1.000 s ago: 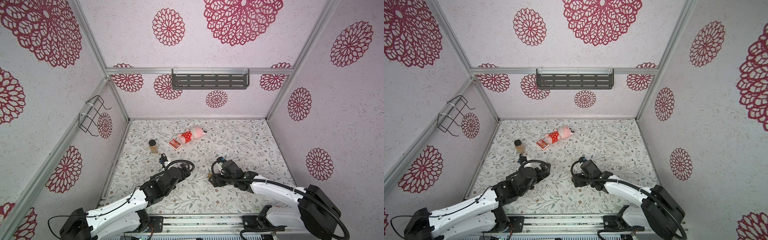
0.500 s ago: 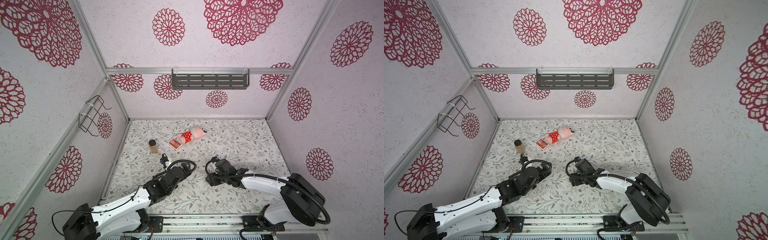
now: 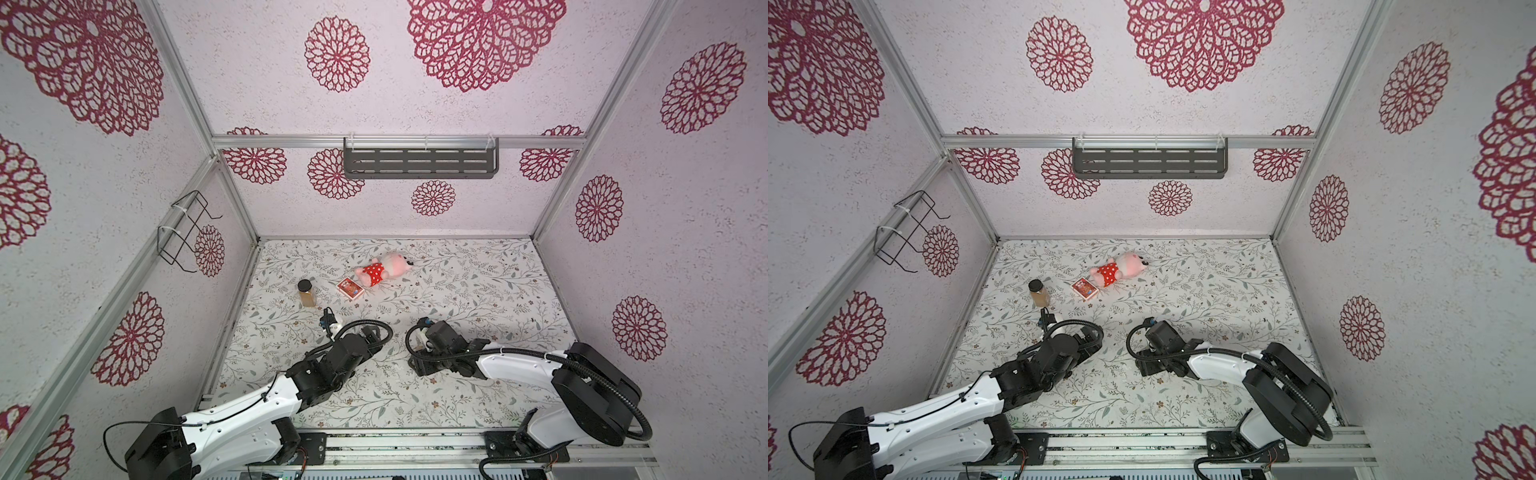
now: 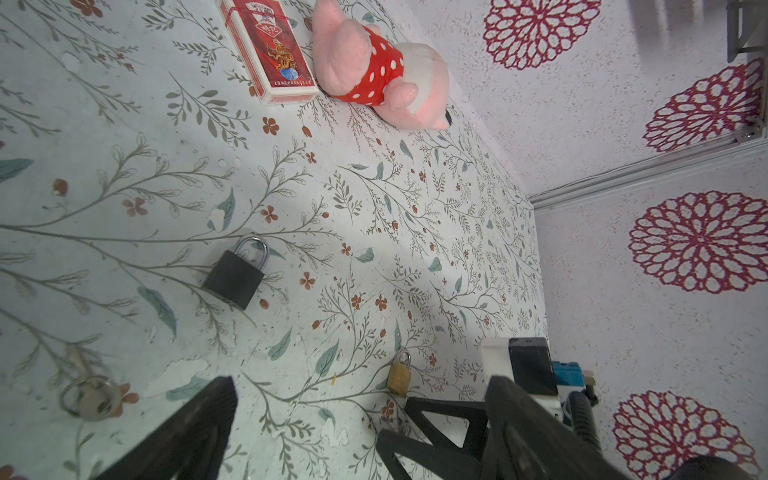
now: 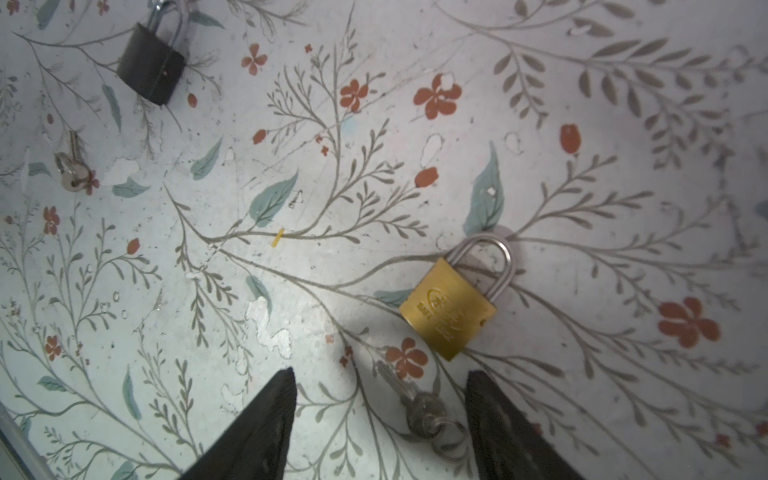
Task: Unlock with the key
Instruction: 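Lower the right gripper over the silver key beside the brass padlock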
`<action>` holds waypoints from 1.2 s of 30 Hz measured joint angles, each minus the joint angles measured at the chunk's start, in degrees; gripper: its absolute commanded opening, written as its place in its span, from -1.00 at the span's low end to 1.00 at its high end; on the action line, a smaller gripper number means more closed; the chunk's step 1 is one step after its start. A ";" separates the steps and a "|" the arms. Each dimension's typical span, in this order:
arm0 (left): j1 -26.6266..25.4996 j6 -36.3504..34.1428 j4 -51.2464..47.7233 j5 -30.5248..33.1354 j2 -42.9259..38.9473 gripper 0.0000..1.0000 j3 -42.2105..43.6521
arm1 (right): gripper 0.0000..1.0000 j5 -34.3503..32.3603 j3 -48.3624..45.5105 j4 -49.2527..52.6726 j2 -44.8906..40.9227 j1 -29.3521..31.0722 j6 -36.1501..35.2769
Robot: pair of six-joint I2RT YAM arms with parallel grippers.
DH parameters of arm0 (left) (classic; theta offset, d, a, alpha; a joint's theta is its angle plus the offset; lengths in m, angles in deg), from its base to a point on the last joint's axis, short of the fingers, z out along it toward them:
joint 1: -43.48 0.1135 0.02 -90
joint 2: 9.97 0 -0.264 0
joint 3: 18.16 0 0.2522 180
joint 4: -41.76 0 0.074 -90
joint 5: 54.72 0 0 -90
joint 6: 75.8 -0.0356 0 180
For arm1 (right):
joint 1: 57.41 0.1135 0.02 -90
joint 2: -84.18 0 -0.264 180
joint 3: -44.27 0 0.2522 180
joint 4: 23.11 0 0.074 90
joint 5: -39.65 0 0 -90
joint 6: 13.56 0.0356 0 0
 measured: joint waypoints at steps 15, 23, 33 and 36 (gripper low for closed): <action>0.00 -0.07 -1.99 0.70 -2.91 0.95 0.00 | 0.18 -0.11 -3.06 -1.27 -4.07 4.07 4.90; 0.00 -0.48 -1.99 -0.74 -2.78 0.95 -0.07 | -0.13 -3.69 -2.12 4.11 -5.07 4.04 4.72; 0.00 -1.40 -1.81 -2.69 -0.28 0.95 -1.84 | -0.37 -5.03 -1.18 9.62 -5.38 4.04 1.60; 0.00 -1.57 -1.79 -3.04 0.35 0.95 -1.99 | -0.43 -5.05 -0.26 10.14 -5.01 4.04 0.66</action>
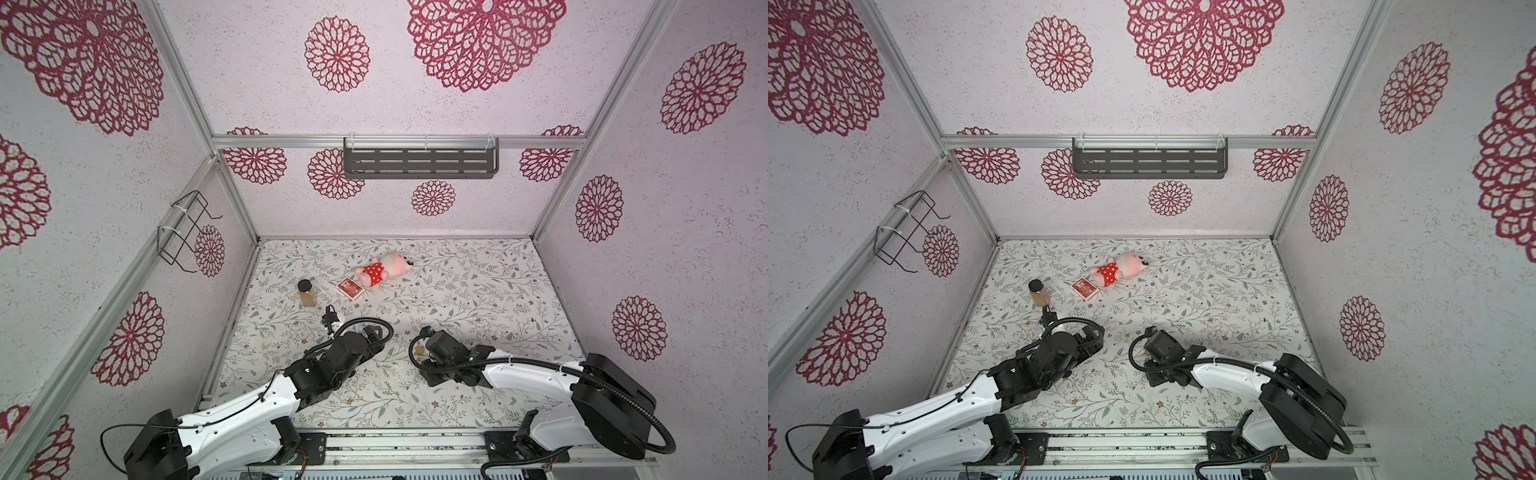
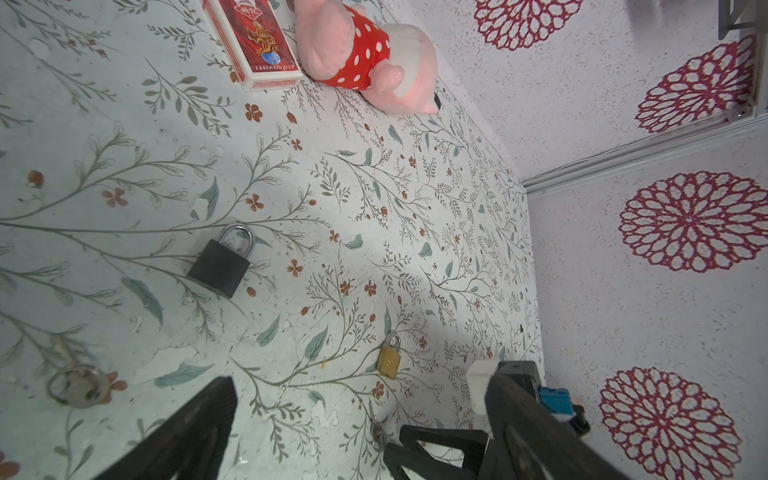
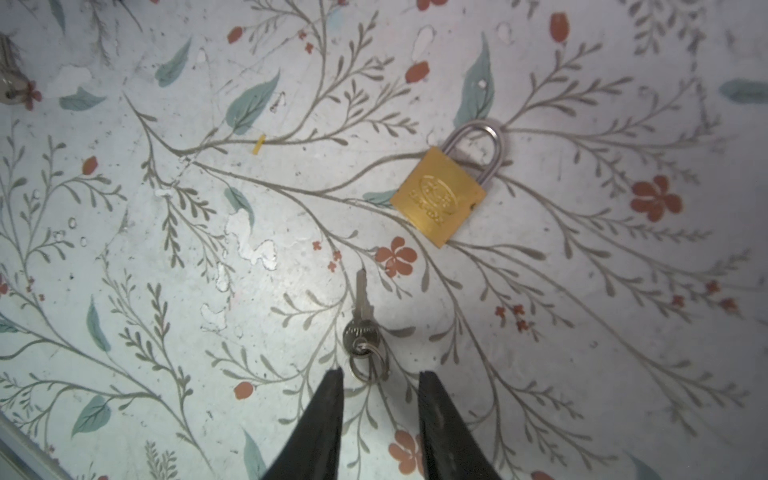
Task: Unlock with the key
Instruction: 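Lower the right gripper over the silver key beside the brass padlock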
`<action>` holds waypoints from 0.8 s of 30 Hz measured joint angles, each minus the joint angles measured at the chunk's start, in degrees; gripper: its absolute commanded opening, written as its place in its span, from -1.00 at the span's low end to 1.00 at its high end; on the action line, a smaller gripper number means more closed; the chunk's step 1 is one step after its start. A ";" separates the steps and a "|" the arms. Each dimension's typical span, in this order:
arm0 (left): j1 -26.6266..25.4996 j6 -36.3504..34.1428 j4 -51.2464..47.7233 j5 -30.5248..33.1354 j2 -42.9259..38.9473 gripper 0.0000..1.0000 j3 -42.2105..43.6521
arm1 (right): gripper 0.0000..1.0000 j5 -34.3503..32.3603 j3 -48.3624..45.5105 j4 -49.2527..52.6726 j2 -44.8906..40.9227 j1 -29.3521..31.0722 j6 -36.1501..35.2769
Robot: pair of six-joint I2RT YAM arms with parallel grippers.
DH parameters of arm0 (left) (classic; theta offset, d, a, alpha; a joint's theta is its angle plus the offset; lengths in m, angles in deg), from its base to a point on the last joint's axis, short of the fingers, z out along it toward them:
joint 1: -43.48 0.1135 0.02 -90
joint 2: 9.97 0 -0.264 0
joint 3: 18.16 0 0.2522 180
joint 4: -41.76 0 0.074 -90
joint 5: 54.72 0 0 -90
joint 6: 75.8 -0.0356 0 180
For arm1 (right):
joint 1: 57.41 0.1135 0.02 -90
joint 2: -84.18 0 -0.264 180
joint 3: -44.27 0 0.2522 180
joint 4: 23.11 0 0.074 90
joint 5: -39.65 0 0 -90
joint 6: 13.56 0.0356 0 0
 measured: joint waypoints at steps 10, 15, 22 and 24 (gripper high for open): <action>0.02 -0.02 -0.02 -0.35 0.35 0.95 0.00 | -0.48 0.00 0.72 0.57 1.64 0.02 -1.77; 0.02 -0.11 -0.04 -0.35 0.63 0.95 -0.02 | -0.53 0.00 0.81 0.76 2.73 0.13 -1.97; 0.02 0.00 -0.33 -0.35 0.68 0.95 -0.02 | -0.62 -0.09 2.89 1.20 5.03 1.40 -3.23; 0.04 0.02 -0.39 -0.35 0.66 0.95 -0.02 | -0.70 -0.55 3.50 1.31 5.70 1.90 -3.32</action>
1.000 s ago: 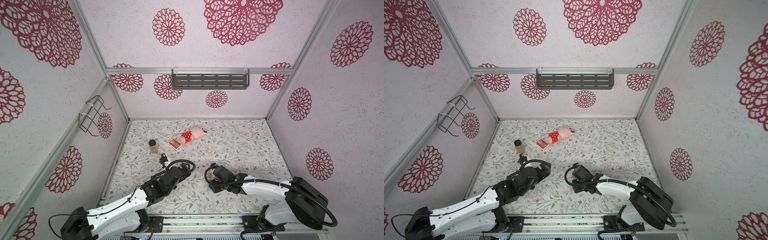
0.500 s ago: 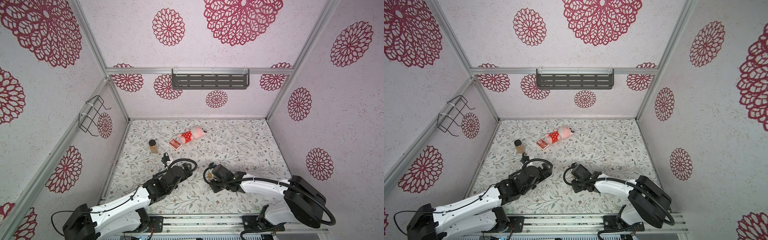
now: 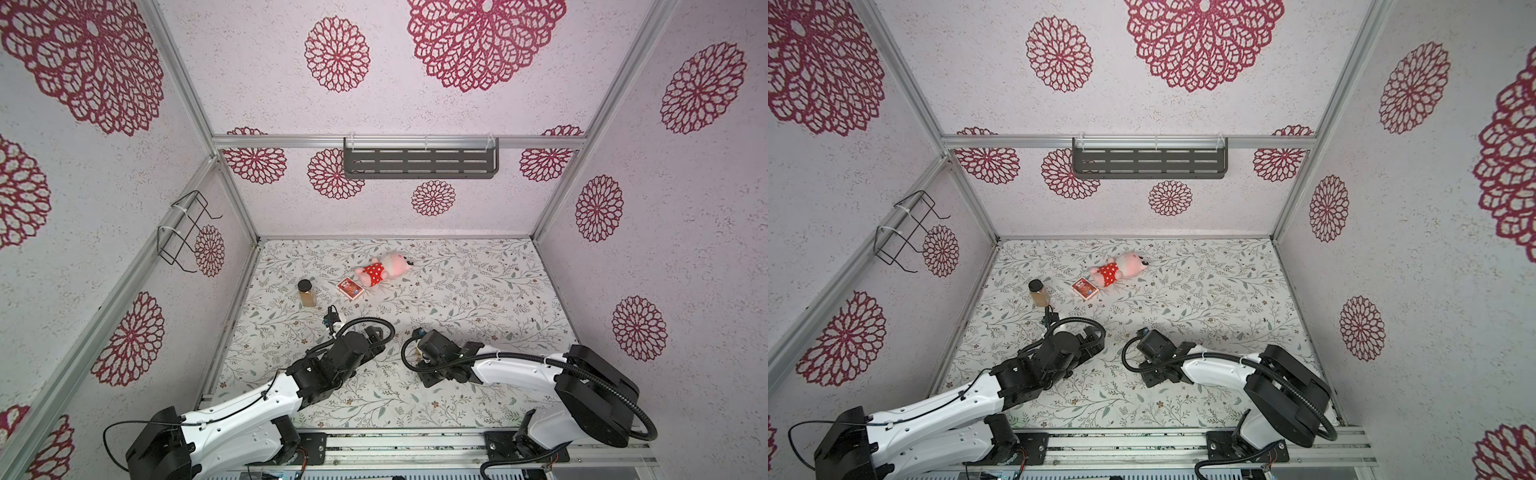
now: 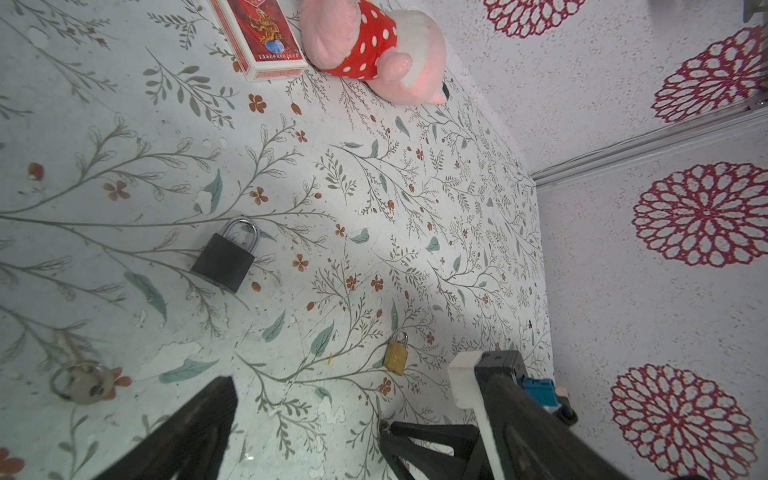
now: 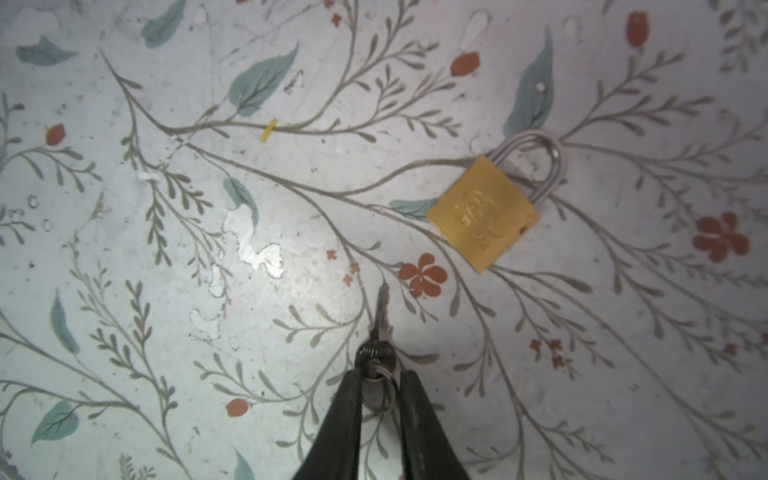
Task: Unlock with the key
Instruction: 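Lower the right gripper over the silver key beside the brass padlock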
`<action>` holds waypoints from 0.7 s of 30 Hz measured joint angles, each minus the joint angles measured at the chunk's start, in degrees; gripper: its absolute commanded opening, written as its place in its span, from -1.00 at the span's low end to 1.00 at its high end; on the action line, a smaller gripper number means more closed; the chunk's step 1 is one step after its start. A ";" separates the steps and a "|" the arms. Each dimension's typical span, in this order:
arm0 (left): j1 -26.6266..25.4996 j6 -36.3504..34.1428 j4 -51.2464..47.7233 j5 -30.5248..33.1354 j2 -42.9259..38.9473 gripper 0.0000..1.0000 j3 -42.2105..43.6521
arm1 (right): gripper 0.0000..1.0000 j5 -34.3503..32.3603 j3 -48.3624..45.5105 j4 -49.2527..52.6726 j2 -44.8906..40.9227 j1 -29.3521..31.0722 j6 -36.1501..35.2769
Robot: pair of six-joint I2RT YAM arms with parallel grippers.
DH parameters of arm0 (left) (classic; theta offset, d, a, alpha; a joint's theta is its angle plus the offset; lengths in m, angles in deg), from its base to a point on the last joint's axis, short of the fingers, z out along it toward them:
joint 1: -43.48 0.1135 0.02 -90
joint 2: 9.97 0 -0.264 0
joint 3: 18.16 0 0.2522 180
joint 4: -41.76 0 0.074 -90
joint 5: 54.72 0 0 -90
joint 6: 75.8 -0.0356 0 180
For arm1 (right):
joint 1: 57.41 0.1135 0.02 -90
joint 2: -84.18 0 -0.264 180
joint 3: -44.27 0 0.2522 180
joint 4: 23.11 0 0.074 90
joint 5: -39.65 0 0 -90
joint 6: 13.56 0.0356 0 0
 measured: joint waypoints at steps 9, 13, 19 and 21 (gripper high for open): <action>0.61 0.26 -0.98 0.00 -0.87 0.95 0.02 | -0.72 -3.63 1.49 1.16 1.29 2.54 -0.09; 0.76 0.26 -0.98 0.00 -1.33 0.95 0.02 | -0.75 -4.42 2.19 1.38 1.95 2.78 -0.04; 1.01 0.28 -0.96 -0.15 -1.40 0.95 0.13 | -0.87 -5.68 2.36 1.55 2.05 2.89 0.02; 1.09 0.31 -0.90 -0.31 -1.51 0.95 0.13 | -0.91 -6.25 2.54 1.55 2.05 2.93 0.00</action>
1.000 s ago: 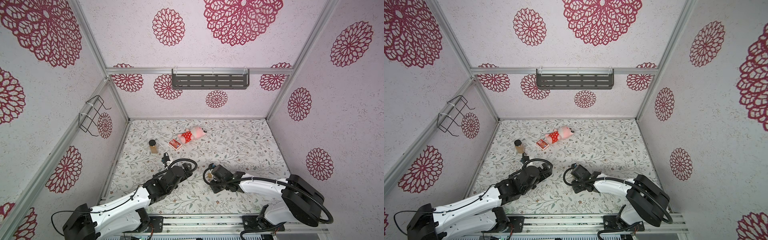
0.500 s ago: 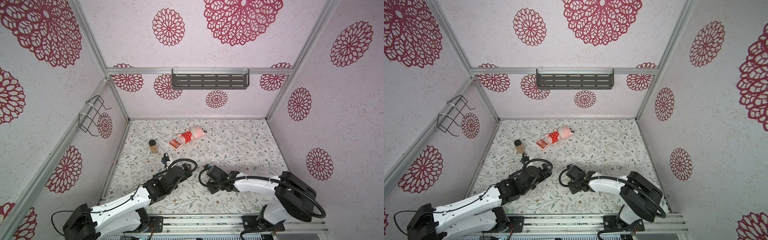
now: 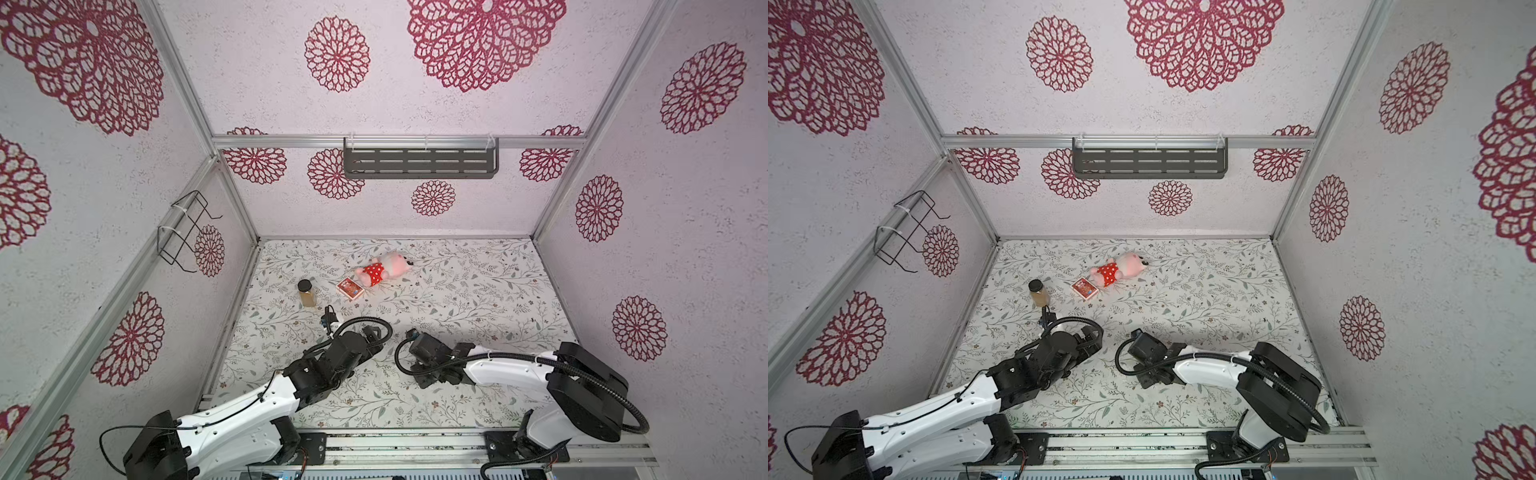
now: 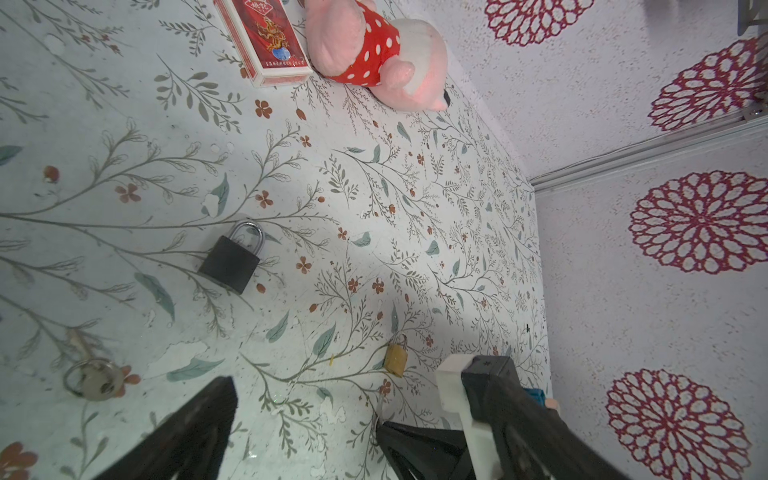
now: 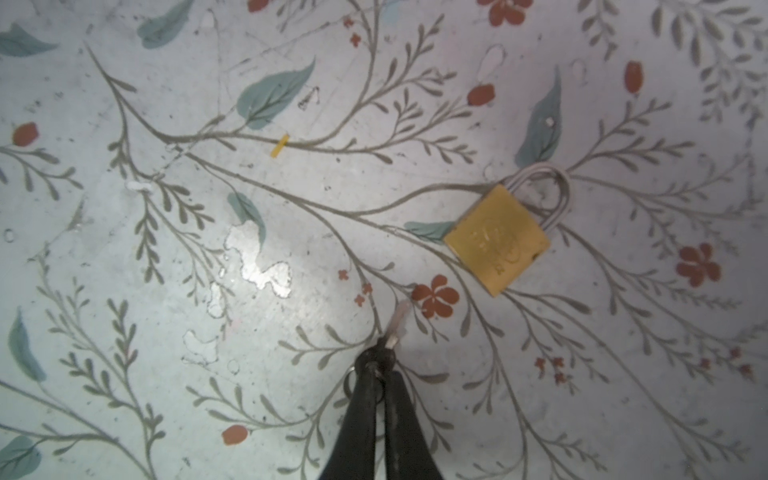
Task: Unlock with the key
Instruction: 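Lower the right gripper over the silver key beside the brass padlock, then close the right gripper on the silver key's ring end and lift it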
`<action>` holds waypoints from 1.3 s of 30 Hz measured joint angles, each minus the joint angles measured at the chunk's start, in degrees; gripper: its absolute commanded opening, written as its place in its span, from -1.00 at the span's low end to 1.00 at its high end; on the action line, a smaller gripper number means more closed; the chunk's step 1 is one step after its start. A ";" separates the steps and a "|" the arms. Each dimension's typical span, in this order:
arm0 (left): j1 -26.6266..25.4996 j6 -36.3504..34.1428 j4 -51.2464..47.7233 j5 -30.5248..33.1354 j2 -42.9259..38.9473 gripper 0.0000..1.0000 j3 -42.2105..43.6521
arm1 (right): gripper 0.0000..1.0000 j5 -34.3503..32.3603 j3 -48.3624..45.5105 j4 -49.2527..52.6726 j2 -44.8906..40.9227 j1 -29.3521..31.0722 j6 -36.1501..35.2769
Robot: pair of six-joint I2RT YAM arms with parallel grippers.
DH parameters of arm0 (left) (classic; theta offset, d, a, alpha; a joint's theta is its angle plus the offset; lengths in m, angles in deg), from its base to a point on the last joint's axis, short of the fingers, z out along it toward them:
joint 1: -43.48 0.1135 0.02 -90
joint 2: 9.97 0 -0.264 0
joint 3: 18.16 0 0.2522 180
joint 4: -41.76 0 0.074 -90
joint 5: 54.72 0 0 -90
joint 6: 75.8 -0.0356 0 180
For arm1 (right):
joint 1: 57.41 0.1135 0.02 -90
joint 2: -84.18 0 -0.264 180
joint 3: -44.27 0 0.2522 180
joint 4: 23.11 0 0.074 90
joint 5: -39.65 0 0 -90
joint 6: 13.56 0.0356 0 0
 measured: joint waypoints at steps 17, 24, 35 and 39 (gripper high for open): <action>0.90 1.31 0.31 -2.27 -3.54 0.95 1.20 | -1.00 -0.87 -0.52 -0.87 -1.11 0.04 -1.40; 0.96 2.34 0.98 -2.78 -4.96 0.95 1.88 | -1.00 -1.55 -1.05 -1.05 -3.63 0.04 -1.62; 1.07 2.56 1.84 -4.02 -4.94 0.95 1.88 | -0.67 -1.42 -1.36 -0.31 -3.82 0.07 0.28; 1.14 2.51 1.88 -4.24 -4.85 0.95 1.88 | -0.47 -1.68 -1.25 0.44 -2.16 0.15 2.54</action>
